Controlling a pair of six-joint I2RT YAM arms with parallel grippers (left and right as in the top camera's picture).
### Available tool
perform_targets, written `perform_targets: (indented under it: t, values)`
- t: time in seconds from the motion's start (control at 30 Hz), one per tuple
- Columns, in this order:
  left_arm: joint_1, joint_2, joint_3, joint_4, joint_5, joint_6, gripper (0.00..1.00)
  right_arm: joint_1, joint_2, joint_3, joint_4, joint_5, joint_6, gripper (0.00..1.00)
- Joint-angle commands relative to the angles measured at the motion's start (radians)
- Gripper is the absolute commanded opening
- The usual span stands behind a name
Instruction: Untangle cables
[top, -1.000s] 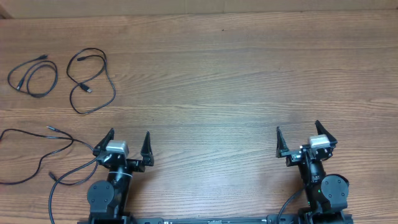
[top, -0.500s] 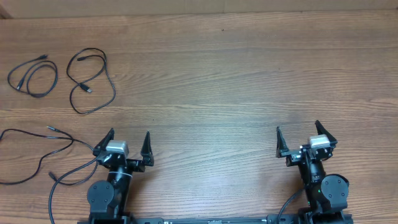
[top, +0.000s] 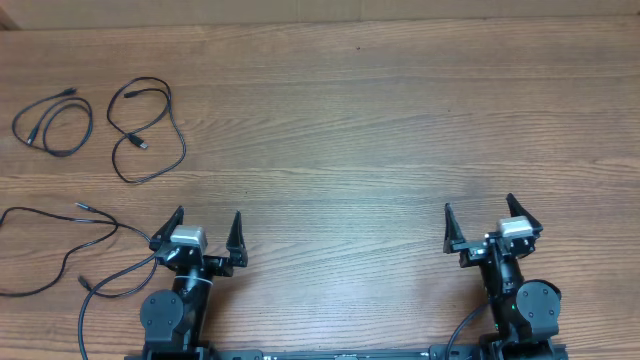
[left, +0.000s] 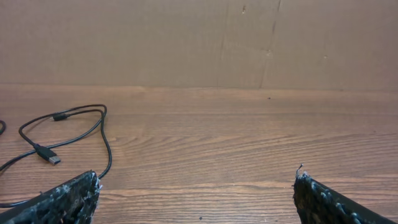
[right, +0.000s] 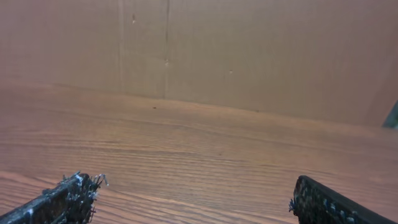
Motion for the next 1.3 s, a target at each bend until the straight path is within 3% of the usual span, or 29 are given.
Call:
perform_targets:
  t: [0.0,0.17,1.27]
  values:
    - [0.0,-0.006,-0.008,0.004,-0.008,-0.018,1.0,-0.001,-0.011,-0.011,0.006,0.017,0.068,1.0]
    - [0.0,-0.006,-0.008,0.004,-0.008,-0.018,1.0,-0.001,-0.011,-0.011,0.006,0.023,0.134,1.0]
    - [0.0,-0.006,-0.008,0.004,-0.008,-0.018,1.0,-0.001,-0.011,-0.011,0.007,0.013,0.13,1.0]
